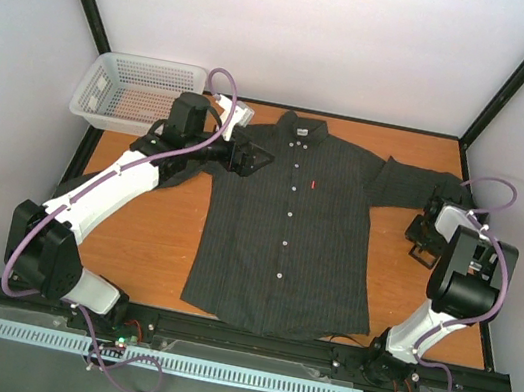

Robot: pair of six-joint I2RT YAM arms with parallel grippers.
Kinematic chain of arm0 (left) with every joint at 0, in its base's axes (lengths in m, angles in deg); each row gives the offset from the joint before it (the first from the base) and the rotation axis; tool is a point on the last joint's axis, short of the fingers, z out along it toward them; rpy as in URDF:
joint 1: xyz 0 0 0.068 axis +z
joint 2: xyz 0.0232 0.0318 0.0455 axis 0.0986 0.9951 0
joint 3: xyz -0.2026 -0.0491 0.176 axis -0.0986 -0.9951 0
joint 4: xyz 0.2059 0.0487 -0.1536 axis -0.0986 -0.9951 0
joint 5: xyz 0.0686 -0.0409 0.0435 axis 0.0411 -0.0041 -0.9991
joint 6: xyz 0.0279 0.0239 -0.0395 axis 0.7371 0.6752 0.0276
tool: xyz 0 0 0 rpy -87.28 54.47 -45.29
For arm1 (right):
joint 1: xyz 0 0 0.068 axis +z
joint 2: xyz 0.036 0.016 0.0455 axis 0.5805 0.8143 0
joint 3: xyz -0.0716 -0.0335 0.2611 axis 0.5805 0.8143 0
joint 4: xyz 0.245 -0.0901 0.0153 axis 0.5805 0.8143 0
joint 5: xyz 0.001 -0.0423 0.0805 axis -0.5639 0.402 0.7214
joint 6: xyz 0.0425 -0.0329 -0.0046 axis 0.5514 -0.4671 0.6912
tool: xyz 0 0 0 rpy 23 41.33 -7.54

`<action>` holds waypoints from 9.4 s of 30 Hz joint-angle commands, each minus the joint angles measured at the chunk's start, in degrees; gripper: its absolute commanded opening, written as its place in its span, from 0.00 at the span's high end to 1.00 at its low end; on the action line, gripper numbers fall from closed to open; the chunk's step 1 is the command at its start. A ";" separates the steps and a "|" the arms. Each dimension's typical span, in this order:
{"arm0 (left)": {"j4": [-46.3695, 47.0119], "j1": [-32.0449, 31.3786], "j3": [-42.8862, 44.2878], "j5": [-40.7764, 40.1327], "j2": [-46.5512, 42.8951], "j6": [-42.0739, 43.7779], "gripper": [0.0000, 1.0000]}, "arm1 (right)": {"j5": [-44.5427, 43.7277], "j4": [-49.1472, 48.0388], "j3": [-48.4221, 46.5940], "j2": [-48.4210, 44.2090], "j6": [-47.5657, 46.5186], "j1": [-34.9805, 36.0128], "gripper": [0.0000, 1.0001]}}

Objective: Pin the brooch onto the clothing

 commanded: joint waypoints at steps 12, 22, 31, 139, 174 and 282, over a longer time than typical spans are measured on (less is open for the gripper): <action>-0.54 -0.08 0.96 -4.57 1.40 1.99 0.00 | 10.50 -2.17 7.56 -15.98 1.85 6.15 0.55; 1.41 1.59 -0.86 -9.82 1.53 2.85 0.00 | 17.96 -9.85 7.06 -17.42 0.91 33.68 0.55; 11.51 4.10 -7.93 4.97 0.62 -18.03 0.00 | 36.88 -19.43 11.59 -22.01 6.60 43.47 0.55; -0.11 2.21 -7.86 26.85 9.86 -35.49 0.99 | 29.48 -58.14 22.83 -21.74 -76.38 55.30 0.52; 4.92 0.44 -12.54 32.71 -4.11 6.64 0.11 | 74.53 -9.64 2.41 -24.45 -22.32 42.55 0.97; 44.54 -2.03 -23.57 16.28 -12.79 -30.16 0.99 | 59.17 -63.71 13.91 -28.16 26.01 45.55 0.96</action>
